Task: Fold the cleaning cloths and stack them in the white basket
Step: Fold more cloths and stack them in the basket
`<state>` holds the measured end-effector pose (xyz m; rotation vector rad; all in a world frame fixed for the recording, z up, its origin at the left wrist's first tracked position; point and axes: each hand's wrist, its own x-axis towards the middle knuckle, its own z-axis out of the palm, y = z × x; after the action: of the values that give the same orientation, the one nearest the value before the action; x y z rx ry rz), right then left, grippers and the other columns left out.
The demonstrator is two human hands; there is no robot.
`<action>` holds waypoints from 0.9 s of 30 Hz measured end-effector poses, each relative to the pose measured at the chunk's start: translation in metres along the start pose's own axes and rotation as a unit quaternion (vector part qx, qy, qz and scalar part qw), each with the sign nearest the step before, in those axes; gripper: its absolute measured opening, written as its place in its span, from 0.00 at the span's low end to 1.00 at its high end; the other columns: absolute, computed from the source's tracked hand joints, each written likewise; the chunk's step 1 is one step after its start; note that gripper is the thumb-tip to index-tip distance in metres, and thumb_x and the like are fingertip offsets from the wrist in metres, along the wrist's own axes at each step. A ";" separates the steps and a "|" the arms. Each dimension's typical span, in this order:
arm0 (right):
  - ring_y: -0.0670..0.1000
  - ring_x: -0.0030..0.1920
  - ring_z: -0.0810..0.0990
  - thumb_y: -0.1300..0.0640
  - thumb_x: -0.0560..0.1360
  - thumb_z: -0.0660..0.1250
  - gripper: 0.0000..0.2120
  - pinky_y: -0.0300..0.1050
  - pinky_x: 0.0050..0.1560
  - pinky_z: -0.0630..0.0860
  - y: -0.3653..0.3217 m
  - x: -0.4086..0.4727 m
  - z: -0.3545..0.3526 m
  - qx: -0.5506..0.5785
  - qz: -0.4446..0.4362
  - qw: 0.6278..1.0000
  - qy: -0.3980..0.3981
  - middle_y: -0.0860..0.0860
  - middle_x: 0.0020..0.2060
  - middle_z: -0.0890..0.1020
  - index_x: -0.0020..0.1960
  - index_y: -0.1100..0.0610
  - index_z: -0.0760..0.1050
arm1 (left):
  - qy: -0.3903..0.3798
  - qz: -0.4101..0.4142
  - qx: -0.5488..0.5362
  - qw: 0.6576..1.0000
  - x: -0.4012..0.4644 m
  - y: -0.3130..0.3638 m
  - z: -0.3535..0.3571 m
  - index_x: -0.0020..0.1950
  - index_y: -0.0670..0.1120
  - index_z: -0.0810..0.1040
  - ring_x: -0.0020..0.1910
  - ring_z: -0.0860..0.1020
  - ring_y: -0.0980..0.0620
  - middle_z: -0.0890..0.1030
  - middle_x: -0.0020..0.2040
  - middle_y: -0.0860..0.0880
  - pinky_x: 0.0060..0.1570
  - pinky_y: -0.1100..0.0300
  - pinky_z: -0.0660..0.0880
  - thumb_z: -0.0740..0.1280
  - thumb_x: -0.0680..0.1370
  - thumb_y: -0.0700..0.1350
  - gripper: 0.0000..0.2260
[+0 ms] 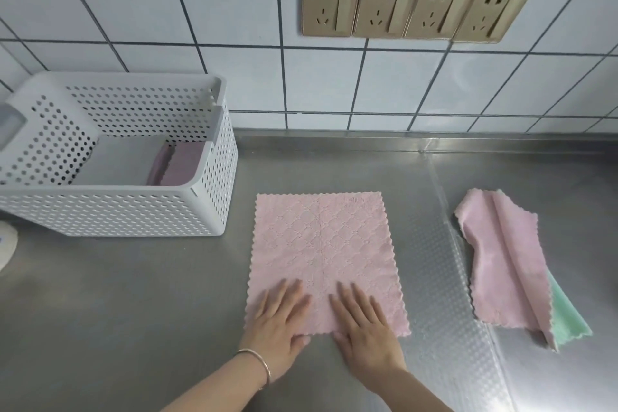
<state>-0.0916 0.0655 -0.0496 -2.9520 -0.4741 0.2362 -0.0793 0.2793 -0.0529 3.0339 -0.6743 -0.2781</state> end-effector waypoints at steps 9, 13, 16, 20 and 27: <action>0.46 0.73 0.57 0.44 0.81 0.42 0.26 0.42 0.68 0.63 0.037 -0.032 0.002 0.058 0.044 0.996 0.045 0.46 0.71 0.66 0.71 0.53 0.66 | -0.043 -0.047 -0.046 0.997 -0.025 -0.029 -0.003 0.69 0.40 0.64 0.76 0.44 0.52 0.57 0.75 0.47 0.69 0.62 0.47 0.55 0.72 0.60 0.32; 0.49 0.64 0.69 0.51 0.82 0.43 0.26 0.42 0.46 0.80 0.051 -0.035 -0.002 0.052 0.028 0.992 0.110 0.53 0.61 0.78 0.61 0.61 0.77 | 0.003 -0.047 -0.053 0.998 -0.030 -0.034 0.001 0.68 0.39 0.67 0.75 0.50 0.52 0.66 0.71 0.48 0.68 0.65 0.49 0.48 0.78 0.58 0.28; 0.51 0.58 0.72 0.65 0.71 0.51 0.20 0.41 0.34 0.81 0.062 -0.034 -0.005 0.005 -0.014 0.989 0.147 0.53 0.58 0.74 0.60 0.60 0.71 | 0.039 -0.040 -0.066 0.996 -0.029 -0.030 -0.001 0.62 0.39 0.75 0.67 0.67 0.50 0.76 0.64 0.45 0.58 0.65 0.71 0.54 0.72 0.56 0.28; 0.53 0.40 0.80 0.69 0.59 0.64 0.21 0.38 0.24 0.74 0.062 -0.027 -0.022 -0.018 -0.048 0.989 0.135 0.52 0.47 0.76 0.51 0.56 0.72 | 0.075 -0.019 -0.036 0.996 -0.020 -0.032 -0.007 0.53 0.38 0.81 0.54 0.81 0.47 0.82 0.53 0.43 0.44 0.59 0.80 0.53 0.67 0.44 0.23; 0.51 0.28 0.75 0.70 0.56 0.71 0.12 0.39 0.21 0.65 0.050 -0.010 -0.037 -0.008 0.045 0.995 0.094 0.48 0.32 0.74 0.33 0.55 0.76 | 0.114 0.013 -0.040 0.993 -0.018 -0.039 -0.027 0.54 0.46 0.71 0.43 0.83 0.51 0.83 0.47 0.49 0.34 0.62 0.78 0.56 0.64 0.38 0.20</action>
<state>-0.0792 0.0111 -0.0201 -2.9754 -0.3198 -0.0367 -0.0744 0.3221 -0.0257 2.9167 -0.6660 0.0415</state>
